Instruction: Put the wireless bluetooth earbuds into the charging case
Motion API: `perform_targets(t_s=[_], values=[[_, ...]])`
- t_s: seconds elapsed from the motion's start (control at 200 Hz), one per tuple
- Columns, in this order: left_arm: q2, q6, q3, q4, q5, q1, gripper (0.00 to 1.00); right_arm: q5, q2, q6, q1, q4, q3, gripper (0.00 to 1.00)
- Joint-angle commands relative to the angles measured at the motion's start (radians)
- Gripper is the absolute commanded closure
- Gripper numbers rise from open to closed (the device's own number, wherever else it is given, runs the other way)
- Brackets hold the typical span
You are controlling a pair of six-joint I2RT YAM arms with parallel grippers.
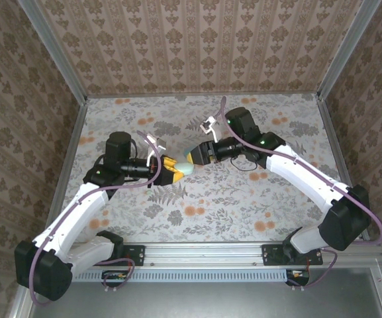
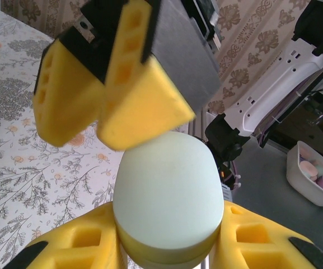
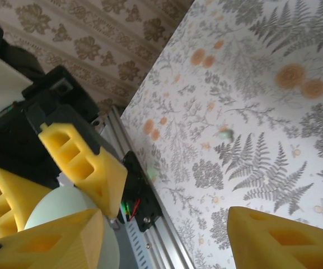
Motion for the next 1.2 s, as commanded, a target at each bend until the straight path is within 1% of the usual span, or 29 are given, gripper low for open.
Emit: perform_targets(t_s=[0.0,0.165,0.47,0.915,1.0,1.015,1.08,1.195], values=[[-0.009,0.002,0.027,-0.008,0.039,-0.004,0.86,-0.057,-0.076,-0.051,0.022,0.053,-0.032,0.37],[-0.006,0.000,0.032,-0.006,0.044,-0.003,0.86,-0.066,-0.088,-0.091,0.043,0.052,-0.034,0.35],[-0.006,-0.013,0.031,-0.006,0.047,-0.003,0.86,-0.087,-0.094,-0.106,0.068,0.062,-0.033,0.34],[-0.004,-0.026,0.040,0.000,0.055,-0.004,0.86,-0.081,-0.053,-0.159,0.100,-0.014,-0.008,0.34],[-0.004,-0.038,0.038,0.007,0.057,-0.003,0.86,-0.076,-0.053,-0.166,0.102,-0.026,-0.003,0.35],[-0.004,-0.040,0.037,0.009,0.056,-0.003,0.86,-0.073,-0.029,-0.166,0.102,-0.029,-0.003,0.35],[-0.004,-0.049,0.035,0.016,0.058,-0.003,0.86,-0.060,-0.021,-0.169,0.102,-0.037,-0.001,0.37],[-0.004,-0.058,0.034,0.023,0.060,-0.003,0.87,-0.039,-0.012,-0.170,0.102,-0.050,0.008,0.46]])
